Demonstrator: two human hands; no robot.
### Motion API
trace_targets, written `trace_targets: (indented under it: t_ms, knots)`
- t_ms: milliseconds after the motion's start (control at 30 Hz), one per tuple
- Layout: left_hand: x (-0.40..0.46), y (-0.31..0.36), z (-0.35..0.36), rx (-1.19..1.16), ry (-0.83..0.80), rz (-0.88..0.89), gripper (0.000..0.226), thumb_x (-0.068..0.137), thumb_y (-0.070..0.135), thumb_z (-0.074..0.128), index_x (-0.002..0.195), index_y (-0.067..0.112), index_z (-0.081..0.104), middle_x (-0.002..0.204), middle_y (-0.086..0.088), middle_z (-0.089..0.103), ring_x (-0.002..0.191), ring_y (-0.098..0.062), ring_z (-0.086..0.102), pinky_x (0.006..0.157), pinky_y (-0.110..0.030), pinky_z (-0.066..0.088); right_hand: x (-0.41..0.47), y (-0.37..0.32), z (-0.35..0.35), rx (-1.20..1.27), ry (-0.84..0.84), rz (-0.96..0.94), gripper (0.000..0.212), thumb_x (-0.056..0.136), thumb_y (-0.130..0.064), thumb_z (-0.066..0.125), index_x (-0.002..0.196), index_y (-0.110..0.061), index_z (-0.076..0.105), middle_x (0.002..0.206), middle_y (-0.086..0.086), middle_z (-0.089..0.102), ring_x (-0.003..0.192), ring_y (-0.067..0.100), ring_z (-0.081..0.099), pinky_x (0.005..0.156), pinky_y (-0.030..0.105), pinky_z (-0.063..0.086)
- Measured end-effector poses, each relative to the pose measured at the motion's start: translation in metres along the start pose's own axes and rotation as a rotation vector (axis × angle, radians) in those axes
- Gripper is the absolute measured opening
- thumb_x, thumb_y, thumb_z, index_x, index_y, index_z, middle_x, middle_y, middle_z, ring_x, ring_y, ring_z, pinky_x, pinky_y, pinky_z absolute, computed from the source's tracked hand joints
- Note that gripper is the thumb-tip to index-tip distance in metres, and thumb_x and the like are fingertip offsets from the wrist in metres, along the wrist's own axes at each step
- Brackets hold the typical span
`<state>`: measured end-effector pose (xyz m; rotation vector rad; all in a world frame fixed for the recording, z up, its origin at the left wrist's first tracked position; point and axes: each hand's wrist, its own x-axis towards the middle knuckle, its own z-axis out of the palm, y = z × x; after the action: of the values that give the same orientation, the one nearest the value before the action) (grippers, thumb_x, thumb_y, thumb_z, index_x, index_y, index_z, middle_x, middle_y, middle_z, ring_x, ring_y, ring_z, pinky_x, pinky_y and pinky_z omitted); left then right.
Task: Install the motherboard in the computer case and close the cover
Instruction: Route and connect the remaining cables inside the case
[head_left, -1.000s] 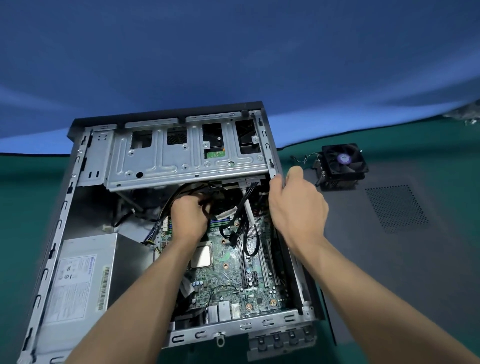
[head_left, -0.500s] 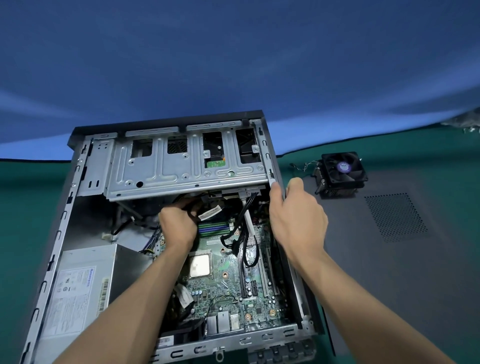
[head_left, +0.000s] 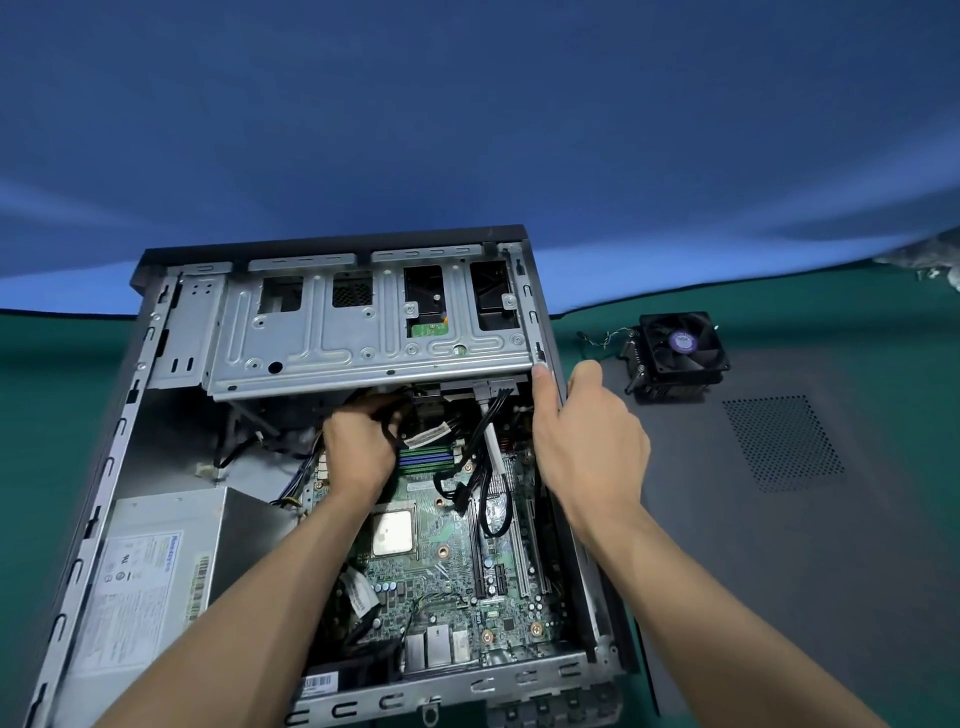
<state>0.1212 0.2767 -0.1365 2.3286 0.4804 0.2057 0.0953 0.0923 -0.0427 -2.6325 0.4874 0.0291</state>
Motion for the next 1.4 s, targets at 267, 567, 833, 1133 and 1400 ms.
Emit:
trace_targets:
  t_ms: [267, 567, 833, 1133, 1400]
  knots:
    - [0.001, -0.004, -0.009, 0.128, -0.128, 0.269, 0.020, 0.084, 0.004, 0.066, 0.101, 0.011, 0.074, 0.096, -0.012, 0.072, 0.084, -0.030, 0.067, 0.074, -0.028, 0.047, 0.000, 0.000, -0.001, 0.005, 0.006, 0.001, 0.040, 0.099, -0.050, 0.028, 0.086, -0.013, 0.037, 0.061, -0.003, 0.044, 0.050, 0.012, 0.037, 0.048, 0.033, 0.021]
    - [0.014, -0.006, -0.009, 0.130, -0.217, 0.127, 0.024, 0.090, 0.013, 0.062, 0.112, 0.014, 0.070, 0.098, -0.016, 0.071, 0.077, -0.034, 0.066, 0.066, -0.030, 0.052, 0.001, 0.002, 0.002, 0.019, 0.006, 0.002, 0.039, 0.099, -0.049, 0.029, 0.087, -0.013, 0.037, 0.062, -0.003, 0.044, 0.051, 0.012, 0.036, 0.051, 0.034, 0.023]
    - [0.014, -0.010, -0.010, 0.302, -0.303, 0.198, 0.028, 0.095, 0.016, 0.055, 0.120, 0.021, 0.065, 0.091, -0.019, 0.070, 0.071, -0.033, 0.065, 0.065, -0.035, 0.054, 0.001, 0.003, 0.003, 0.016, 0.051, -0.011, 0.039, 0.099, -0.049, 0.031, 0.085, -0.013, 0.037, 0.060, -0.003, 0.044, 0.050, 0.011, 0.036, 0.046, 0.028, 0.016]
    - [0.014, -0.006, -0.006, 0.231, -0.247, 0.113, 0.023, 0.091, 0.017, 0.061, 0.112, 0.012, 0.070, 0.087, -0.023, 0.069, 0.066, -0.033, 0.060, 0.058, -0.030, 0.043, 0.002, 0.004, 0.005, 0.017, 0.065, -0.014, 0.038, 0.098, -0.049, 0.032, 0.086, -0.014, 0.038, 0.060, -0.004, 0.043, 0.050, 0.011, 0.036, 0.046, 0.029, 0.016]
    - [0.005, -0.001, -0.010, 0.267, -0.262, 0.010, 0.022, 0.089, 0.013, 0.062, 0.087, -0.007, 0.069, 0.078, -0.025, 0.066, 0.070, -0.036, 0.064, 0.059, -0.032, 0.042, 0.001, 0.004, 0.005, -0.005, 0.064, -0.016, 0.039, 0.099, -0.049, 0.030, 0.090, -0.012, 0.039, 0.061, -0.004, 0.043, 0.051, 0.011, 0.036, 0.048, 0.032, 0.019]
